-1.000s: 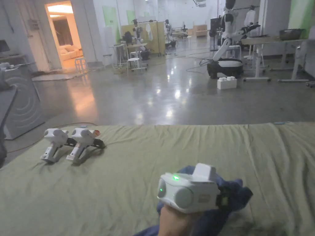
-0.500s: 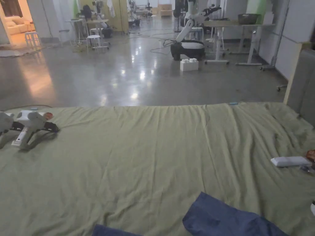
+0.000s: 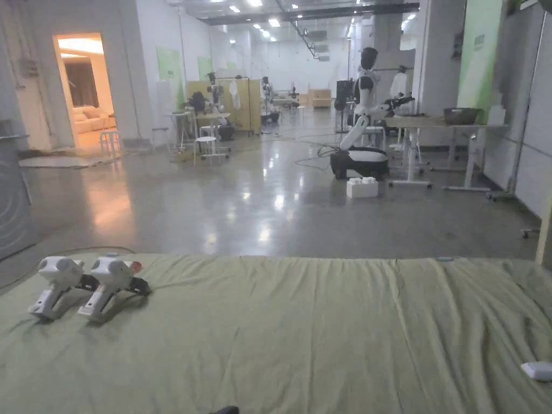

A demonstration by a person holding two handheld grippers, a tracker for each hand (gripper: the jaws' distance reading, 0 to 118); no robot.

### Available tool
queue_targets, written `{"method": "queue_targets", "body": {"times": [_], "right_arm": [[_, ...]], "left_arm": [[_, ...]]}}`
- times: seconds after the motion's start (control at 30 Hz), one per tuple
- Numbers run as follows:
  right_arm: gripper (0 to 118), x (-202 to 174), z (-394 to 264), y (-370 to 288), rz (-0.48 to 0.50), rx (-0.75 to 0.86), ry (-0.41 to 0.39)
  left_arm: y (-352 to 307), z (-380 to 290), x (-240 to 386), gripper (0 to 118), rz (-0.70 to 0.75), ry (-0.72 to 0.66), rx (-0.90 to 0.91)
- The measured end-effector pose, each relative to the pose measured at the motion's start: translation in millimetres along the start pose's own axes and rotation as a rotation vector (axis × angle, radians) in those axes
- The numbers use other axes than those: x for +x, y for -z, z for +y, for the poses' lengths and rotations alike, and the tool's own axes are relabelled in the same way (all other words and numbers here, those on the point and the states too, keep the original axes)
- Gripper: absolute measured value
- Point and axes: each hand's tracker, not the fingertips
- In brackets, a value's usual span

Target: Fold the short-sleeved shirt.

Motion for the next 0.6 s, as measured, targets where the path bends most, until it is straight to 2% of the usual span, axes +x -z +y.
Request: {"method": "queue_targets", "body": {"times": [0.1,0.13,0.2,0.27,0.33,0.37,0.47,0.6], "right_arm": [[0,-12,17,2,0.032,0.045,-0.035],[0,-15,22,2,0.038,0.051,-0.045],[0,-20,31,-1,0.046,0.072,-0.059],[0,-23,37,-6,0.052,0.089,-0.055],[0,-26,41,-14,0.041,0.104,-0.044],[0,-27,41,-18,0.04,0.119,-0.037],[0,-28,40,-27,0.05,0.134,-0.033],[0,-30,38,-31,0.02,0.147,-0.097]], "left_arm": [[-41,12,-16,79,0.131,0.008,0.07],[-50,15,-17,73,0.161,0.011,0.082],[-71,16,-17,56,0.213,0.047,0.128],[-90,18,-12,34,0.28,0.053,0.163],[-106,17,-7,10,0.265,0.038,0.192],[-111,16,-5,2,0.254,0.036,0.199],[-120,17,1,0,0.237,0.058,0.18],[-126,16,1,0,0.234,0.014,0.169]]}}
